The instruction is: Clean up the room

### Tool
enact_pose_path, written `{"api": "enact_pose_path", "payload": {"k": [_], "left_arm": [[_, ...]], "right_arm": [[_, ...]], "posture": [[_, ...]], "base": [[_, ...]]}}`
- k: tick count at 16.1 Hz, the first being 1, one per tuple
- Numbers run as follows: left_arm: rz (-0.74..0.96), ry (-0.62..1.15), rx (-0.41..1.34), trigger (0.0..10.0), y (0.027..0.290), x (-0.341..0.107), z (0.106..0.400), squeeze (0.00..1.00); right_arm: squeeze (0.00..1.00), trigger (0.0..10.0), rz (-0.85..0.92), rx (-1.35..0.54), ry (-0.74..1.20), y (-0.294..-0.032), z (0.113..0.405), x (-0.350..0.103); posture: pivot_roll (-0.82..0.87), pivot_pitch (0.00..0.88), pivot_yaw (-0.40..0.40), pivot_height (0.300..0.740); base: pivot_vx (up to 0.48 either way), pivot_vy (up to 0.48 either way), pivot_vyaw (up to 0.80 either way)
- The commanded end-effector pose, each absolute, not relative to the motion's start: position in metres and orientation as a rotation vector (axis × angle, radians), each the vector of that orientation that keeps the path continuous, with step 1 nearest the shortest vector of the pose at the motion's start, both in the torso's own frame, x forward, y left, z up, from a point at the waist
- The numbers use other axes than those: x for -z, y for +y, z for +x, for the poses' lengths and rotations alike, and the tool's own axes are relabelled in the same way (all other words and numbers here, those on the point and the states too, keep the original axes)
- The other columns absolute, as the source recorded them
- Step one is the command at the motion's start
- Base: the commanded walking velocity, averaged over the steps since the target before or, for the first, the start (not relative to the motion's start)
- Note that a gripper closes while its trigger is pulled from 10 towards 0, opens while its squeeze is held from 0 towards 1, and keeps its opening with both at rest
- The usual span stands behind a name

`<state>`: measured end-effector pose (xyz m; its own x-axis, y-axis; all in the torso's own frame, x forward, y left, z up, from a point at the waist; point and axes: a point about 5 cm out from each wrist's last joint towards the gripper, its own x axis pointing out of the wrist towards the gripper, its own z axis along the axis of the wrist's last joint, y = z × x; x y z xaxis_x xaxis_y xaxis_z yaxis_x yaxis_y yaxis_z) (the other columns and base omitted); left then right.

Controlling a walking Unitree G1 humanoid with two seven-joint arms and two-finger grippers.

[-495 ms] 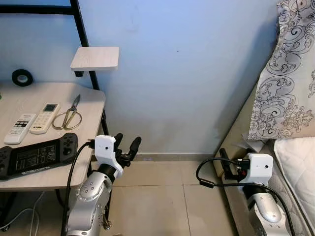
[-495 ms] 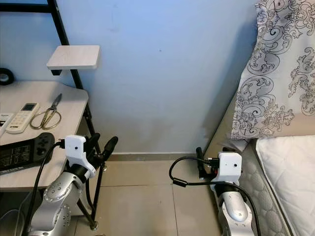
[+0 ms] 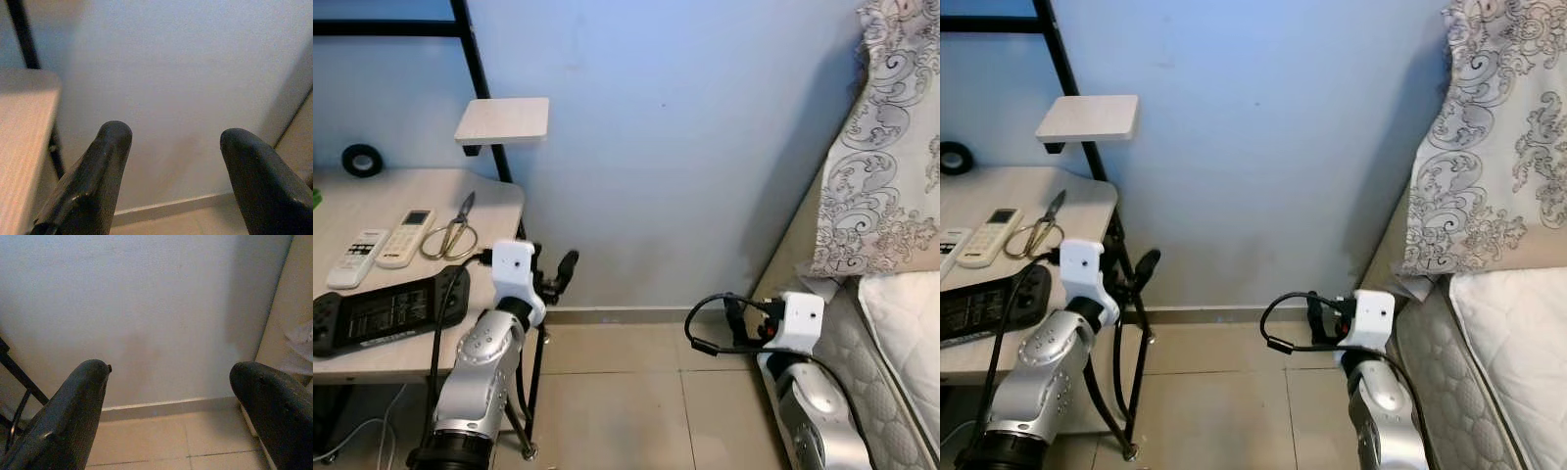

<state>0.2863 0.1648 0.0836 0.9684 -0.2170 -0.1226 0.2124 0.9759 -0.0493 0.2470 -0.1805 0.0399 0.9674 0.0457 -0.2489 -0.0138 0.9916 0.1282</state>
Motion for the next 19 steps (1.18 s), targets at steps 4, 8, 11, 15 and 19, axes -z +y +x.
{"api": "enact_pose_path", "payload": {"k": [4, 8, 11, 15, 19], "left_arm": [[-0.020, 0.102, 0.041, 10.0, 0.188, -0.085, 0.280, 1.00], [0.029, 0.070, 0.092, 10.0, 0.182, -0.087, 0.275, 1.00], [0.051, 0.042, 0.116, 10.0, 0.175, -0.092, 0.275, 1.00], [0.046, 0.074, 0.163, 10.0, 0.167, -0.089, 0.279, 1.00], [0.091, 0.043, 0.197, 10.0, 0.162, -0.095, 0.287, 0.00]], "right_arm": [[1.00, 10.0, 0.075, 0.008, 0.188, -0.190, 0.240, -0.044], [1.00, 10.0, 0.051, 0.029, 0.160, -0.197, 0.233, -0.044], [1.00, 10.0, 0.091, 0.053, 0.142, -0.199, 0.233, -0.045], [1.00, 10.0, 0.050, -0.008, 0.167, -0.190, 0.232, -0.041], [0.00, 10.0, 0.035, -0.036, 0.174, -0.186, 0.238, -0.042]], "posture": [[-0.05, 0.000, 0.002, 0.740], [-0.05, 0.000, -0.004, 0.740], [-0.06, 0.000, -0.002, 0.740], [-0.06, 0.000, 0.001, 0.740], [-0.08, 0.000, 0.010, 0.740]], "base": [[0.000, 0.000, 0.00], [0.000, 0.000, 0.00], [0.000, 0.000, 0.00], [0.000, 0.000, 0.00], [0.148, -0.187, 0.00]]}}
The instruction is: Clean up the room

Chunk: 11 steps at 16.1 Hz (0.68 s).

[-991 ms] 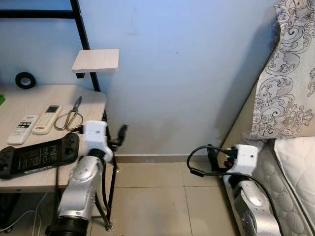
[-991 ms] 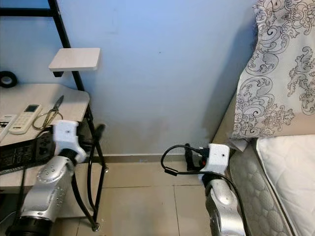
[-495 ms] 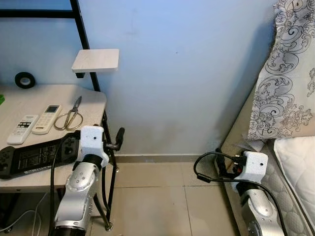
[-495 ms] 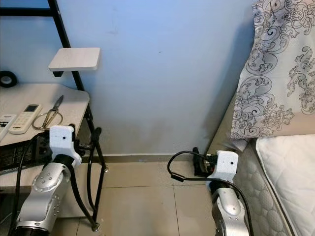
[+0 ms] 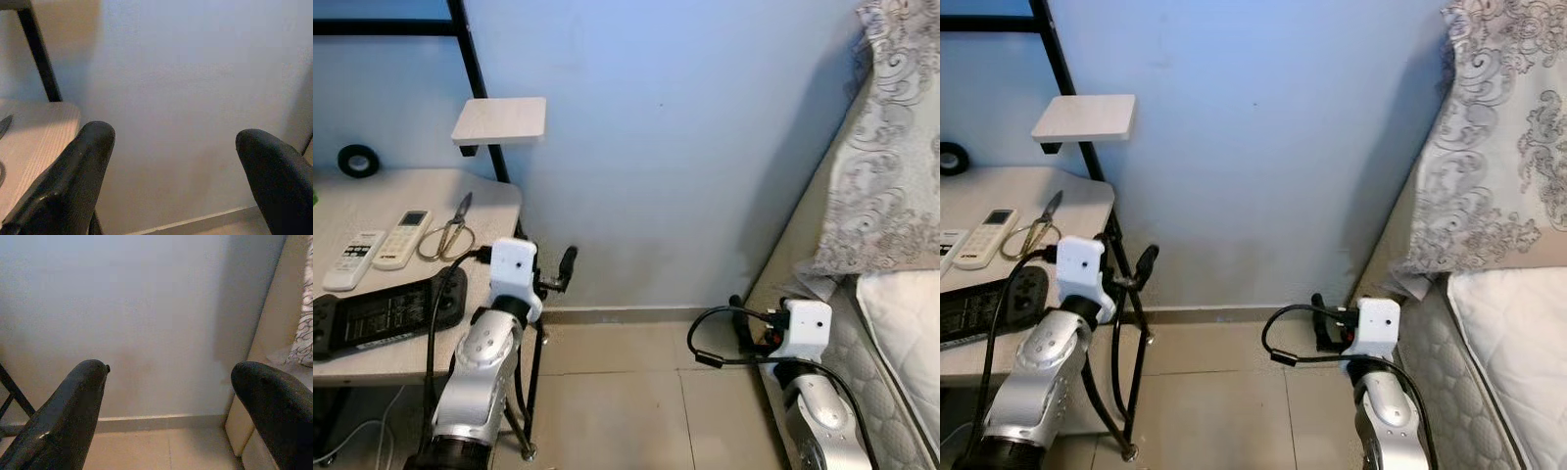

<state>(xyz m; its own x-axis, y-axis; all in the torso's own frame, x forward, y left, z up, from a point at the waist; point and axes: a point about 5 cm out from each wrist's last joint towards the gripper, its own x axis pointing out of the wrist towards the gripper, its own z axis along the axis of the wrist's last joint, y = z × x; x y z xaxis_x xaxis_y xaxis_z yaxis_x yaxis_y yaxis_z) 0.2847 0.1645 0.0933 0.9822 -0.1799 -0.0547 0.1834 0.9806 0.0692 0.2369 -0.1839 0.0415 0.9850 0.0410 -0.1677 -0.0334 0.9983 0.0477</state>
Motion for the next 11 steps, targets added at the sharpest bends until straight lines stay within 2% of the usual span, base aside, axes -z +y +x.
{"api": "enact_pose_path", "payload": {"k": [1, 6, 9, 10, 11], "left_arm": [[0.085, 0.044, 0.205, 10.0, 0.160, -0.095, 0.288, 0.00], [0.048, 0.051, 0.195, 10.0, 0.157, -0.092, 0.291, 0.00], [0.008, 0.049, 0.178, 10.0, 0.157, -0.090, 0.293, 0.00], [0.003, 0.053, 0.167, 10.0, 0.159, -0.090, 0.294, 0.00], [0.011, 0.056, 0.169, 10.0, 0.160, -0.090, 0.296, 0.00]], "right_arm": [[0.00, 10.0, 0.020, -0.031, 0.175, -0.187, 0.239, -0.042], [0.00, 10.0, 0.069, -0.049, 0.144, -0.180, 0.243, -0.051], [0.00, 10.0, 0.059, -0.039, 0.134, -0.180, 0.244, -0.053], [0.00, 10.0, 0.050, -0.038, 0.139, -0.180, 0.245, -0.053], [0.00, 10.0, 0.045, -0.043, 0.141, -0.181, 0.246, -0.053]], "posture": [[-0.08, 0.000, 0.016, 0.740], [-0.09, 0.000, 0.026, 0.740], [-0.09, 0.000, 0.030, 0.740], [-0.09, 0.000, 0.032, 0.740], [-0.09, 0.000, 0.031, 0.740]], "base": [[0.304, -0.371, 0.00], [0.289, -0.379, 0.00], [0.000, -0.422, 0.00], [0.000, 0.000, 0.00], [0.000, 0.000, -0.73]]}}
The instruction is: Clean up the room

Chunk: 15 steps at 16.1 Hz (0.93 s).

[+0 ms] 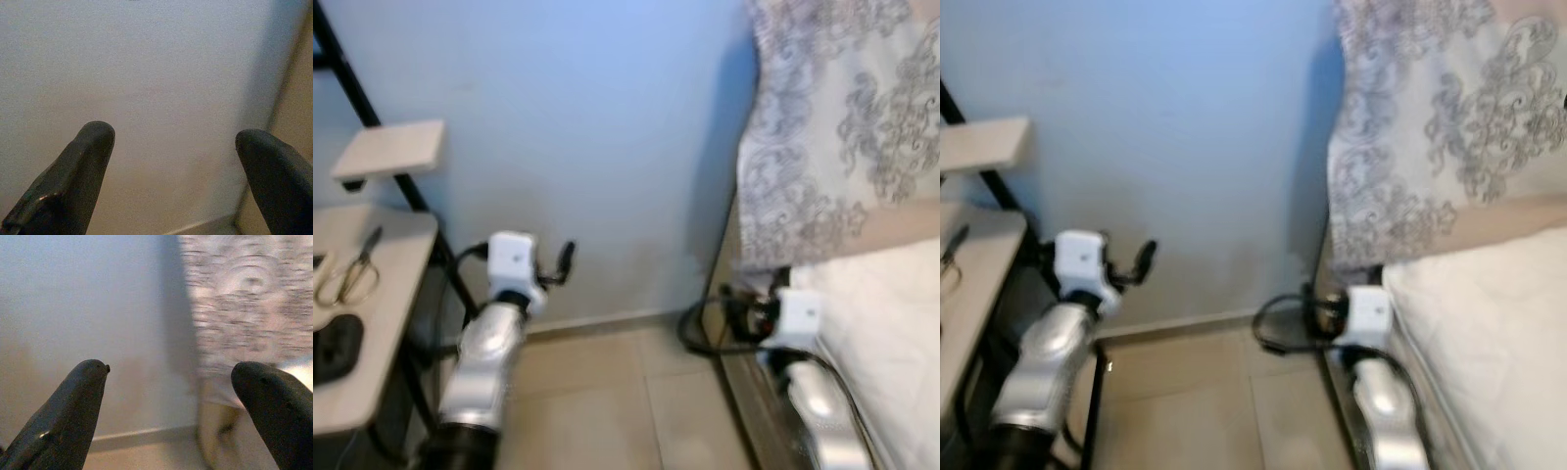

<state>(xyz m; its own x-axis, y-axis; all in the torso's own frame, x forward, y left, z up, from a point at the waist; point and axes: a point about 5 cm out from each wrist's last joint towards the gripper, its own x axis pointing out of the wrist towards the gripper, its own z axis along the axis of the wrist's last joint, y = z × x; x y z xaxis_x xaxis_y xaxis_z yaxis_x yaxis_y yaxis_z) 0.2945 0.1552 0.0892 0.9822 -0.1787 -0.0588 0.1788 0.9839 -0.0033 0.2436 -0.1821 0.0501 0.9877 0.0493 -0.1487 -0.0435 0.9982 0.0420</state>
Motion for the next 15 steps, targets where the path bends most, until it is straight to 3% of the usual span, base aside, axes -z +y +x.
{"api": "enact_pose_path", "payload": {"k": [1, 15], "left_arm": [[0.010, 0.052, 0.176, 10.0, 0.1590, -0.0907, 0.2962, 0.00], [0.010, 0.052, 0.176, 10.0, 0.1590, -0.0907, 0.2962, 0.00]], "right_arm": [[0.00, 10.0, 0.042, -0.046, 0.142, -0.1810, 0.2466, -0.0534], [0.00, 10.0, 0.042, -0.046, 0.142, -0.1810, 0.2466, -0.0534]], "posture": [[-0.09, 0.000, 0.029, 0.740], [-0.09, 0.000, 0.029, 0.740]], "base": [[0.000, 0.000, -0.73], [0.000, 0.000, -0.73]]}}
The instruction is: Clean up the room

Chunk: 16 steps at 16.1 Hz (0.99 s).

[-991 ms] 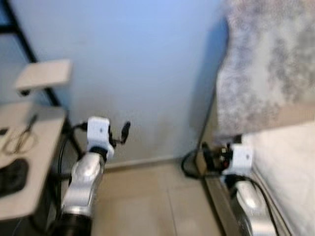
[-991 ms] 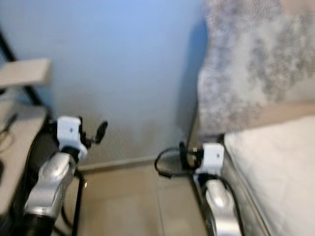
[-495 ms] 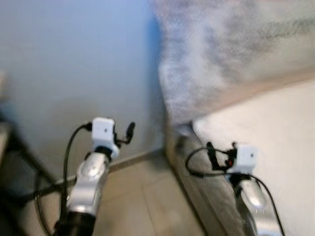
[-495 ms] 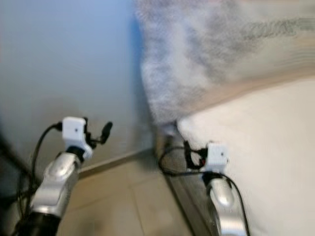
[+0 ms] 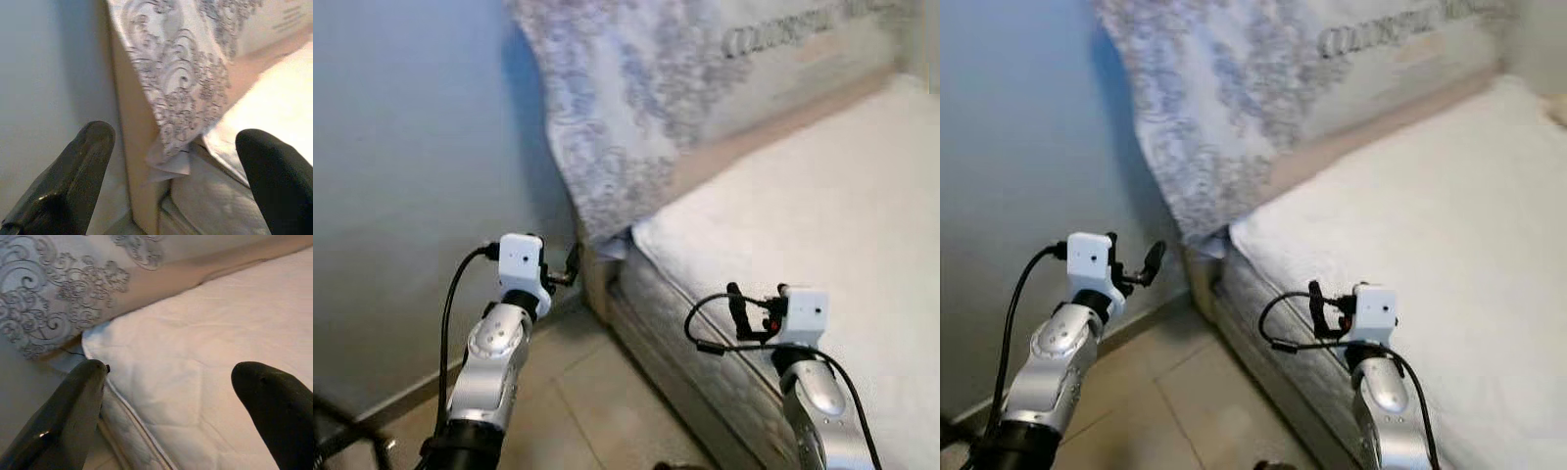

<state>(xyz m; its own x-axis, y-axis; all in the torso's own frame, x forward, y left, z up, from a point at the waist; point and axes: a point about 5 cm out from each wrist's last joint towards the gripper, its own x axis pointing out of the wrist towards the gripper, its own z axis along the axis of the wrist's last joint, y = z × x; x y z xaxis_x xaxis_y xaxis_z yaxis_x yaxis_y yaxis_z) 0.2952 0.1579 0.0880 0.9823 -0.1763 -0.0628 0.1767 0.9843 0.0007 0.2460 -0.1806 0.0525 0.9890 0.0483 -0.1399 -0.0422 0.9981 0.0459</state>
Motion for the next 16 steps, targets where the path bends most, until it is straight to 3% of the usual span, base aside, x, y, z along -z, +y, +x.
{"api": "enact_pose_path", "payload": {"k": [1, 3, 4, 5, 13, 16], "left_arm": [[0.010, 0.052, 0.176, 10.0, 0.159, -0.091, 0.296, 0.00], [0.007, 0.043, 0.188, 10.0, 0.158, -0.091, 0.296, 0.00], [-0.040, 0.090, 0.287, 10.0, 0.154, -0.080, 0.290, 0.00], [-0.043, 0.097, 0.298, 10.0, 0.154, -0.078, 0.289, 0.00], [-0.022, 0.098, 0.330, 10.0, 0.153, -0.077, 0.285, 0.00], [-0.030, 0.096, 0.353, 10.0, 0.149, -0.078, 0.285, 0.00]], "right_arm": [[0.00, 10.0, 0.042, -0.046, 0.142, -0.181, 0.247, -0.053], [0.00, 10.0, 0.039, -0.050, 0.143, -0.181, 0.247, -0.053], [0.00, 10.0, 0.014, 0.026, 0.132, -0.204, 0.228, -0.040], [0.00, 10.0, 0.010, 0.037, 0.132, -0.207, 0.226, -0.039], [0.00, 10.0, 0.002, 0.016, 0.137, -0.207, 0.227, -0.035], [0.00, 10.0, 0.030, 0.018, 0.122, -0.203, 0.227, -0.036]], "posture": [[-0.09, 0.000, 0.029, 0.740], [-0.09, 0.000, 0.028, 0.740], [-0.12, 0.000, 0.030, 0.740], [-0.12, 0.000, 0.030, 0.740], [-0.10, 0.000, 0.032, 0.740], [-0.11, 0.000, 0.035, 0.740]], "base": [[0.000, 0.000, -0.73], [0.000, 0.000, -0.71], [0.000, 0.000, -0.63], [0.000, 0.000, -0.62], [0.000, 0.000, -0.63], [0.000, 0.456, -0.63]]}}
